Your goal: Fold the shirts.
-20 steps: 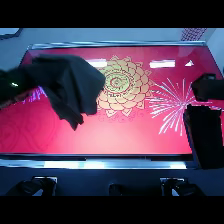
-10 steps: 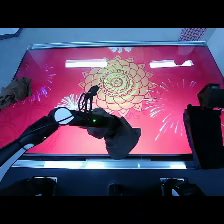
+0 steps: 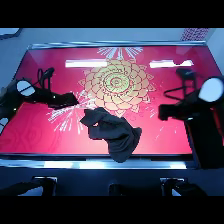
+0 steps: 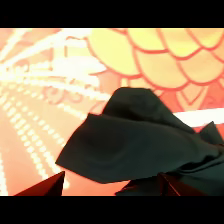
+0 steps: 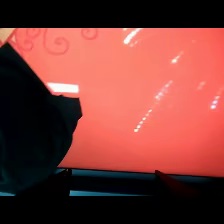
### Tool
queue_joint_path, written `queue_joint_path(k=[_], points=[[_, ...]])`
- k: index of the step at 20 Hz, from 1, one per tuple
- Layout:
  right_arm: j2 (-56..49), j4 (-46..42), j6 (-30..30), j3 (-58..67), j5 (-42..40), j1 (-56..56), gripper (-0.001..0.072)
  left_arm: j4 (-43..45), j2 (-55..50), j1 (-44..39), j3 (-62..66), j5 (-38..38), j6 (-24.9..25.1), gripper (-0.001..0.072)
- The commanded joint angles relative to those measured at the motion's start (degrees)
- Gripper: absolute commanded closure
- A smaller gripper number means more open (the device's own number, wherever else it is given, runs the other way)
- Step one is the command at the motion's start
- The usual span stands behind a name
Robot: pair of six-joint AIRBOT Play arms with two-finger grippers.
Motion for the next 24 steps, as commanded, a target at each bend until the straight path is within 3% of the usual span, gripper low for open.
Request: queue_joint_path(k=[1, 6, 14, 15, 16, 17, 18, 20, 21, 24], points=[[-1.3, 13.1, -0.6, -15.4, -8.7, 0.0, 0.0108, -0.6, -1.7, 7.4, -8.3, -0.5, -1.6, 0.0], [-1.3, 14.2, -0.4, -23.6, -11.0, 0.0, 0.0108, -12.1, -8.2, 4.1, -13.4, 5.3, 1.5, 0.0002], [-1.3, 14.4, 0.6, -23.6, -14.3, 0.0, 0.0104, -16.1, -14.7, -2.4, -13.4, 12.7, 1.2, 0.0028], [-1.3, 14.4, 1.1, -23.6, -14.8, 0.0, 0.0104, -16.3, -14.6, -2.8, -13.4, 14.6, 1.2, 0.0183], [-1.3, 14.4, 1.1, -23.6, -15.6, 0.0, 0.0099, -17.0, -14.6, -3.0, -13.4, 16.0, 0.8, 0.0279], [-1.3, 14.4, 1.1, -24.1, -17.3, 0.0, 0.0099, -17.2, -14.6, -3.0, -13.4, 17.4, -1.0, 0.0281], [-1.4, 14.4, 1.1, -24.7, -19.4, 0.0, 0.0099, -17.2, -14.7, -3.0, -13.4, 18.5, -2.1, 0.0332], [-2.7, 15.5, 1.5, -25.9, -23.7, 0.0, 0.0099, -17.2, -14.6, -3.0, -13.4, 19.7, -2.2, 0.0623], [-4.0, 16.9, 1.8, -26.5, -25.8, 0.0, 0.0099, -17.2, -14.6, -3.0, -13.4, 20.0, -2.2, 0.068], [-9.5, 20.8, 1.8, -26.9, -29.4, 0.0, 0.0098, -17.2, -14.3, -3.0, -13.4, 19.6, -1.2, 0.0682]])
